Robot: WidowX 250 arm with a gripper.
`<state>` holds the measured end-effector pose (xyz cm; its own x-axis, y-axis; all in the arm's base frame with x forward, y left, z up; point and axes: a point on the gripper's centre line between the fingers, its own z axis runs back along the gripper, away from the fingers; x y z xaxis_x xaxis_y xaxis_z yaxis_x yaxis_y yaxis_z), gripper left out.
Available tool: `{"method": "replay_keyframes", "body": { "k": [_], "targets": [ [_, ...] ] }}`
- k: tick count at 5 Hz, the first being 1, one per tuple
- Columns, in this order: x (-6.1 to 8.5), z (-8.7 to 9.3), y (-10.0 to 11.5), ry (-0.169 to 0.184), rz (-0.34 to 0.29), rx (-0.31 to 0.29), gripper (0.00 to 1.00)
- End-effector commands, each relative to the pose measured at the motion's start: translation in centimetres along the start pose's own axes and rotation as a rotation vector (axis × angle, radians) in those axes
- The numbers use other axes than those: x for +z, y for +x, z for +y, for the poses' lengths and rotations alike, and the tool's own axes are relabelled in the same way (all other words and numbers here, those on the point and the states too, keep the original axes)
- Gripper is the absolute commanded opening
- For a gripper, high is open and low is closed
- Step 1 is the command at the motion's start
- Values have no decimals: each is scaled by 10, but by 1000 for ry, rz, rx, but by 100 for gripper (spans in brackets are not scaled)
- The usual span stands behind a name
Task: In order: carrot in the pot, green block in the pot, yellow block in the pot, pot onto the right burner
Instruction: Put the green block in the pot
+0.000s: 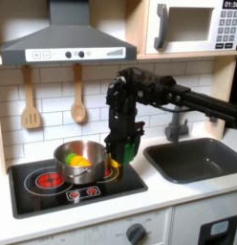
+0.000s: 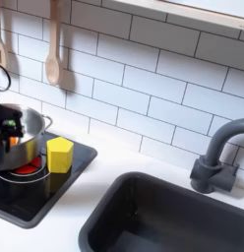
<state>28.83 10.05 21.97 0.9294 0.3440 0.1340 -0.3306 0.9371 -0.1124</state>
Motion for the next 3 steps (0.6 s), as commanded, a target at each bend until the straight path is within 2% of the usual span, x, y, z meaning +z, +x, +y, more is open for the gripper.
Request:
{"method": "replay_keyframes", "body": {
  "k": [1,2,3],
  "targets": [
    [4,4,30,10,2,16,0],
    [0,-1,46,1,6,10,0],
    [-1,0,56,8,0,20,0]
  ]
}}
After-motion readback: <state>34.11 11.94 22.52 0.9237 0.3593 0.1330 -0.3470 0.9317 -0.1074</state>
